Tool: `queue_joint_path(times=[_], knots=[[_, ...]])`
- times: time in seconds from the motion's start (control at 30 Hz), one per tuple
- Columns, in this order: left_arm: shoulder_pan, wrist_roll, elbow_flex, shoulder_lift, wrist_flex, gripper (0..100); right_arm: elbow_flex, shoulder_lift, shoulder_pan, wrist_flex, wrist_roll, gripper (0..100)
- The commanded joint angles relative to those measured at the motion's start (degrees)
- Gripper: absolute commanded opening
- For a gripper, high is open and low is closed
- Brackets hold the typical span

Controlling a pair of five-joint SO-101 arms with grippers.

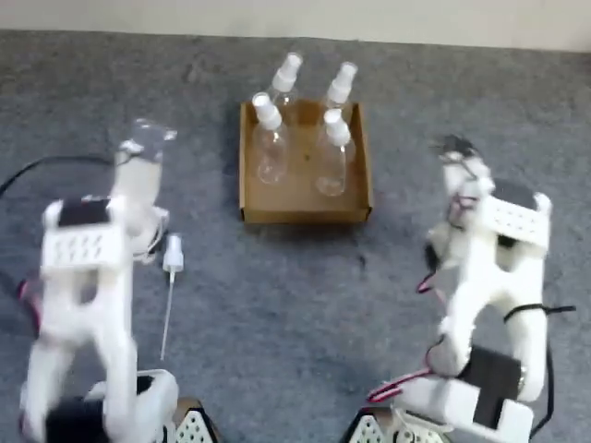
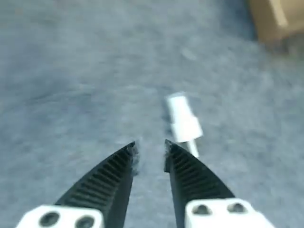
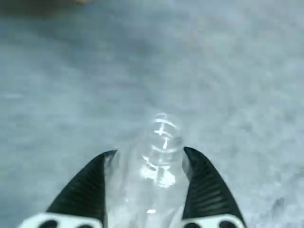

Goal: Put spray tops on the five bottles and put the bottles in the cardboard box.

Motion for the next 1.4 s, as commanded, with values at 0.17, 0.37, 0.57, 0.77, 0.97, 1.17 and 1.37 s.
queue_joint_path(times=[0.17, 0.37, 0.57, 0.77, 0.97, 1.17, 1.37], knots=[[4.4, 5.7, -16.6, 29.1, -0.8, 10, 1.7, 10.6, 9.6, -13.6, 1.8, 0.4], [4.0, 7.8, -18.6, 38.8, -5.4, 10, 1.8, 11.9, 9.7, -15.1, 1.8, 0.4], [3.8, 7.9, -18.7, 41.4, -6.5, 0, 2.0, 12.1, 9.3, -15.1, 1.8, 0.7], [4.0, 8.1, -21.8, 39.6, -5.6, 0, 1.7, 11.7, 9.6, -14.7, 1.7, 1.1], [7.1, 11.1, -25.0, 28.0, 1.3, 0, 1.7, 11.6, 9.7, -14.6, 1.5, 14.4], [14.1, 14.2, -20.4, 15.6, 4.1, 0, -4.0, 11.6, 9.3, -7.0, -0.3, 21.0], [17.9, 16.9, -14.0, 7.7, 4.0, 0, -15.8, 12.0, 9.4, 1.2, -2.7, 21.3]])
